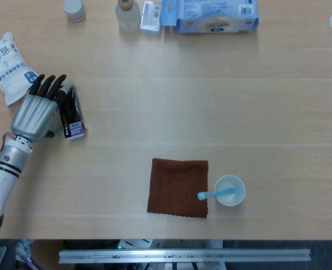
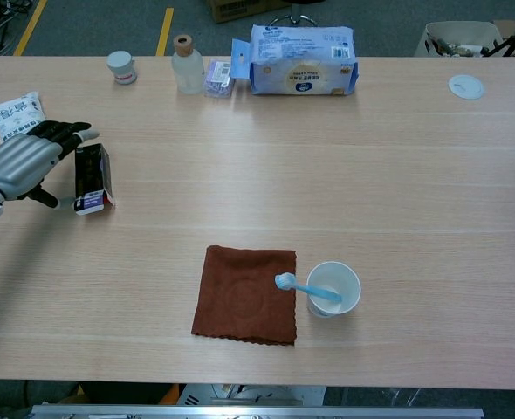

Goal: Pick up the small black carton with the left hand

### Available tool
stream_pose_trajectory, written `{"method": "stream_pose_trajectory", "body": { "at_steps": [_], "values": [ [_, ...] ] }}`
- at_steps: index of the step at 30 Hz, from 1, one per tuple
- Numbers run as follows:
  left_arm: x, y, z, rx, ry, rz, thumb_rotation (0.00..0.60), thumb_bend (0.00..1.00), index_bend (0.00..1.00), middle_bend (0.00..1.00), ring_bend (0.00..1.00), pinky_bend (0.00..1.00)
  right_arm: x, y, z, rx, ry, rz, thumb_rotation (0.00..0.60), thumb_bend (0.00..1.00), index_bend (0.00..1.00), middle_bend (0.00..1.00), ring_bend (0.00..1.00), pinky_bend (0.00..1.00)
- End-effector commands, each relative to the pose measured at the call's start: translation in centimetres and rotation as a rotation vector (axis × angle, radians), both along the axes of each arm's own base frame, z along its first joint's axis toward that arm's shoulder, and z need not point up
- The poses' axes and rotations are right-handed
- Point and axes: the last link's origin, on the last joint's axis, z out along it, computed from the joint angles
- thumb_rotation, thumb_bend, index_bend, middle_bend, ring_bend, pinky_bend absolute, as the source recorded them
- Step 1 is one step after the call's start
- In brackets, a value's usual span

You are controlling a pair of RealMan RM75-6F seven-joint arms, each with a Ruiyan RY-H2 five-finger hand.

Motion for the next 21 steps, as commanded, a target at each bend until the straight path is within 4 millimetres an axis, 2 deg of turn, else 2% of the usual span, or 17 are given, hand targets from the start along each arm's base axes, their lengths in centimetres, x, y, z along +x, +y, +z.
{"method": "stream_pose_trajectory", "body": {
  "at_steps": [1,21],
  "values": [
    [0.3,0.1,-0.3,-0.004,-0.006,-0.006,0.6,0.17,0.0,0.0,0.0,0.0,-0.1,0.0,0.0,0.001,-0.001,-0.001,0.6,0.19,0.1,0.12,0.09,0.18],
    [4.2,1.2,-2.1,-0.031,-0.047,-0.096,0.6,0.17,0.0,0.0,0.0,0.0,-0.4,0.1,-0.1,0.005,-0.009,-0.011,0.6,0.19,0.1,0.12,0.09,0.18]
  ]
}}
